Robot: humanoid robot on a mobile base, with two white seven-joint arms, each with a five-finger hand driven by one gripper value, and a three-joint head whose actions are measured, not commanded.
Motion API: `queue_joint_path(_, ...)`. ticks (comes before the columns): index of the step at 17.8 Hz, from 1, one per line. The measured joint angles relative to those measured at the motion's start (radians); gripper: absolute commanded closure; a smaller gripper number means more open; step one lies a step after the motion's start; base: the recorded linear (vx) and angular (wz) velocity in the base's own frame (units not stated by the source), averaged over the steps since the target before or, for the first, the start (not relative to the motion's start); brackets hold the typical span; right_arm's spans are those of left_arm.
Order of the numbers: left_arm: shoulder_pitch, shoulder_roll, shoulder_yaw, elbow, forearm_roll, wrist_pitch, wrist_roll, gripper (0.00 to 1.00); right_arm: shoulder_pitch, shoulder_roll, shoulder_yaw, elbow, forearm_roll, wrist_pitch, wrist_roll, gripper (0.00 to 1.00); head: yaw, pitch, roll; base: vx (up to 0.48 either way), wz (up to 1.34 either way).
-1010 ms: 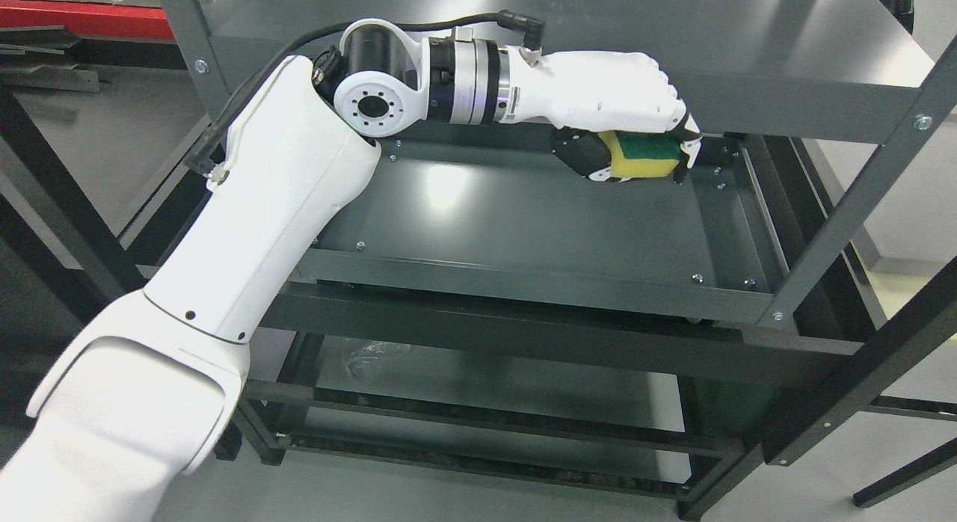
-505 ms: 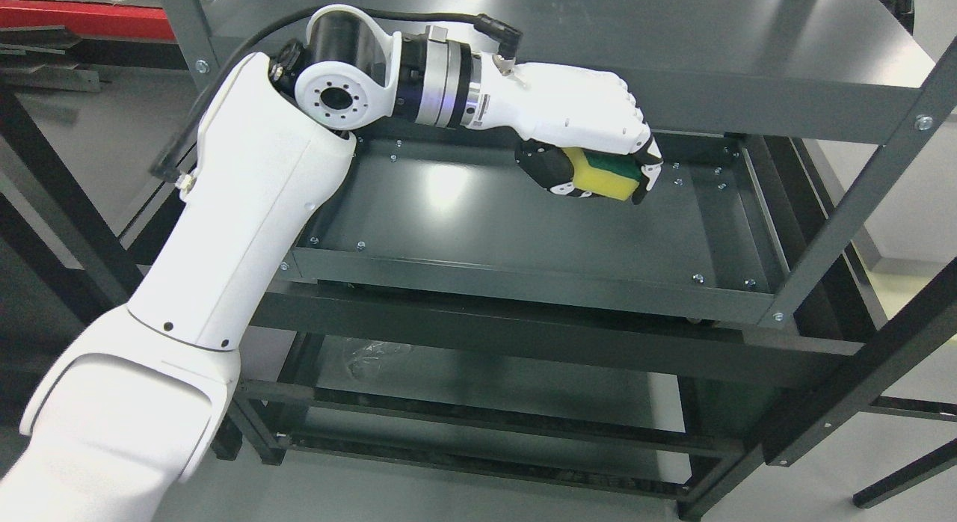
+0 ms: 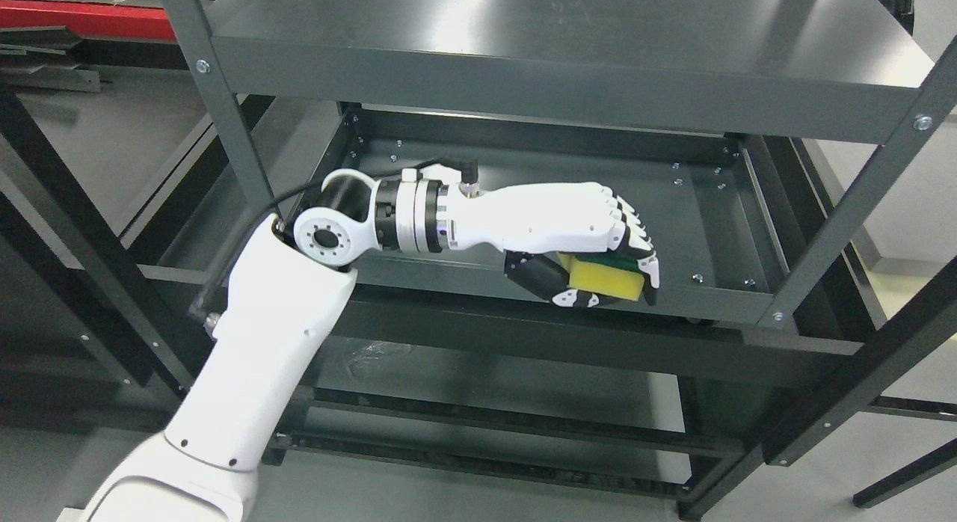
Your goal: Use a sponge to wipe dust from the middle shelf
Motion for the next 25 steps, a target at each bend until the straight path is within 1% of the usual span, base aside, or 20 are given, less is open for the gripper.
queue_joint_path(1, 0.048, -0.003, 0.017, -0.003, 0.019, -0.002, 0.079, 0.79, 0.000, 0.000, 0.000, 0.000, 0.000, 0.000, 0.000, 0.00, 0.0000, 0.000, 0.000, 0.000, 0.00)
queue_joint_path(2, 0.089, -0.005, 0.037, -0.006, 0.041, 0.017, 0.179, 0.79, 0.000, 0.000, 0.000, 0.000, 0.000, 0.000, 0.000, 0.00, 0.0000, 0.000, 0.000, 0.000, 0.00)
queue_joint_path(6, 0.246, -0.012, 0.110, -0.015, 0.102, 0.142, 0.497, 0.78, -0.001, 0.000, 0.000, 0.000, 0.000, 0.000, 0.000, 0.00, 0.0000, 0.000, 0.000, 0.000, 0.00)
queue_joint_path(10, 0.350, -0.016, 0.153, -0.022, 0.165, 0.289, 0.744, 0.76, 0.000, 0.000, 0.000, 0.000, 0.000, 0.000, 0.000, 0.00, 0.0000, 0.000, 0.000, 0.000, 0.00)
queue_joint_path(14, 0.409, -0.019, 0.159, -0.040, 0.231, 0.430, 0.928, 0.76, 0.000, 0.000, 0.000, 0.000, 0.000, 0.000, 0.000, 0.00, 0.0000, 0.000, 0.000, 0.000, 0.00)
queue_joint_path(18, 0.434, -0.021, 0.105, -0.062, 0.270, 0.490, 1.151, 0.80, 0.000, 0.000, 0.000, 0.000, 0.000, 0.000, 0.000, 0.00, 0.0000, 0.000, 0.000, 0.000, 0.00)
queue_joint_path(19, 0.438, -0.021, 0.087, -0.069, 0.277, 0.495, 1.187, 0.81, 0.000, 0.000, 0.000, 0.000, 0.000, 0.000, 0.000, 0.00, 0.0000, 0.000, 0.000, 0.000, 0.00)
queue_joint_path(21, 0.449, -0.022, 0.063, -0.084, 0.286, 0.512, 1.216, 0.81, 0.000, 0.000, 0.000, 0.000, 0.000, 0.000, 0.000, 0.00, 0.0000, 0.000, 0.000, 0.000, 0.00)
queue_joint_path(23, 0.468, -0.022, 0.055, -0.105, 0.291, 0.553, 1.215, 0.81, 0.000, 0.000, 0.000, 0.000, 0.000, 0.000, 0.000, 0.00, 0.0000, 0.000, 0.000, 0.000, 0.00)
queue_joint_path(25, 0.497, -0.023, 0.059, -0.133, 0.295, 0.594, 1.177, 0.81, 0.000, 0.000, 0.000, 0.000, 0.000, 0.000, 0.000, 0.00, 0.0000, 0.000, 0.000, 0.000, 0.00)
